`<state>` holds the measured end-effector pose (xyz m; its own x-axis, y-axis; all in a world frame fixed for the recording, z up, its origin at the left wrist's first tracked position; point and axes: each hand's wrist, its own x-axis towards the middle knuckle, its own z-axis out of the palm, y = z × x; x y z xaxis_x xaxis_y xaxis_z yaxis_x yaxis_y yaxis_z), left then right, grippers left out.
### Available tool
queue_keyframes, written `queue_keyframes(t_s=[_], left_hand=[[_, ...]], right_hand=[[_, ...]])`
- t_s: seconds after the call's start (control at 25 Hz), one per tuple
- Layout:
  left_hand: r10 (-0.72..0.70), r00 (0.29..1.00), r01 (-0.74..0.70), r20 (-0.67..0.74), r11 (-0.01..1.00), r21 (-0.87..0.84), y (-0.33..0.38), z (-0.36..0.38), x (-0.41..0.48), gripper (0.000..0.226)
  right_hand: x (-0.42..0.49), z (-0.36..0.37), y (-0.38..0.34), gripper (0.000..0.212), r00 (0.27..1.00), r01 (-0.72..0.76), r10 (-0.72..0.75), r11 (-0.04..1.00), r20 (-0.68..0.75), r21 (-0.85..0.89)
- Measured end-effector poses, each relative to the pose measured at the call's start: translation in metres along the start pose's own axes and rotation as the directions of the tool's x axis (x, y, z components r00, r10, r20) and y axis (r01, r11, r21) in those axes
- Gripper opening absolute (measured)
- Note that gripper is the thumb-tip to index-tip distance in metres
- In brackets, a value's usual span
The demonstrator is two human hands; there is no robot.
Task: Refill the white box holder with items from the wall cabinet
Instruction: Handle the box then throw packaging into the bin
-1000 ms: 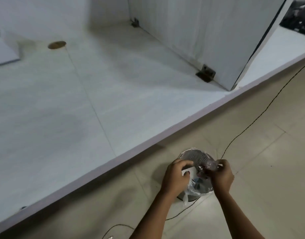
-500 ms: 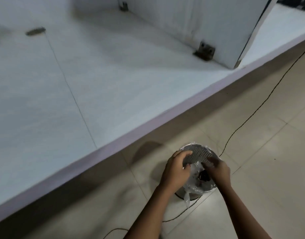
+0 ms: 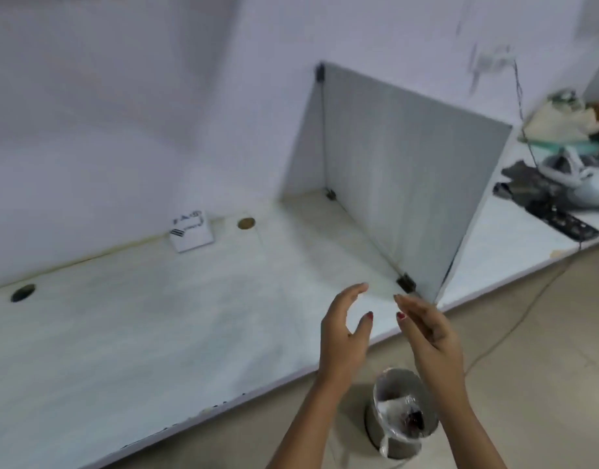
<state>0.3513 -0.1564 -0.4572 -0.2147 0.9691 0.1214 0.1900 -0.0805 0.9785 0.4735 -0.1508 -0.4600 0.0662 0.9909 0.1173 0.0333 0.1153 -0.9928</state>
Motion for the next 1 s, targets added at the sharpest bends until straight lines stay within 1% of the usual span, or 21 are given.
queue_keyframes(t_s=[0.08, 0.2, 0.36, 0.48, 0.6, 0.72, 0.84, 1.0], left_hand=[[0.043, 0.996, -0.042, -0.084, 0.999, 0.011, 0.046, -0.033, 0.004, 0.049], [0.109, 0.975, -0.106, -0.193, 0.994, 0.026, 0.091, -0.082, 0.005, 0.048], [0.186, 0.905, -0.197, -0.382, 0.980, 0.010, 0.125, -0.152, 0.003, 0.048], [0.246, 0.854, -0.258, -0.459, 0.965, 0.039, 0.146, -0.201, 0.007, 0.047], [0.307, 0.814, -0.309, -0.493, 0.948, 0.080, 0.168, -0.240, 0.019, 0.045], [0.390, 0.787, -0.376, -0.478, 0.918, 0.131, 0.196, -0.276, 0.040, 0.047], [0.514, 0.741, -0.488, -0.433, 0.854, 0.180, 0.230, -0.304, 0.066, 0.049], [0.630, 0.663, -0.596, -0.405, 0.771, 0.225, 0.281, -0.322, 0.094, 0.049]], right_hand=[[0.006, 0.027, -0.056, 0.024, 0.992, 0.092, -0.092, 0.996, 0.089, 0.013], [0.015, 0.069, -0.108, 0.024, 0.966, 0.180, -0.186, 0.982, 0.181, 0.051], [0.017, 0.130, -0.156, 0.025, 0.913, 0.253, -0.302, 0.947, 0.275, 0.200], [0.019, 0.176, -0.191, 0.025, 0.868, 0.279, -0.374, 0.911, 0.326, 0.303], [0.025, 0.219, -0.223, 0.028, 0.838, 0.330, -0.436, 0.884, 0.328, 0.331], [0.035, 0.252, -0.259, 0.030, 0.811, 0.397, -0.508, 0.842, 0.288, 0.366], [0.052, 0.273, -0.296, 0.031, 0.779, 0.468, -0.586, 0.780, 0.223, 0.415], [0.078, 0.280, -0.349, 0.029, 0.720, 0.555, -0.677, 0.692, 0.150, 0.462]])
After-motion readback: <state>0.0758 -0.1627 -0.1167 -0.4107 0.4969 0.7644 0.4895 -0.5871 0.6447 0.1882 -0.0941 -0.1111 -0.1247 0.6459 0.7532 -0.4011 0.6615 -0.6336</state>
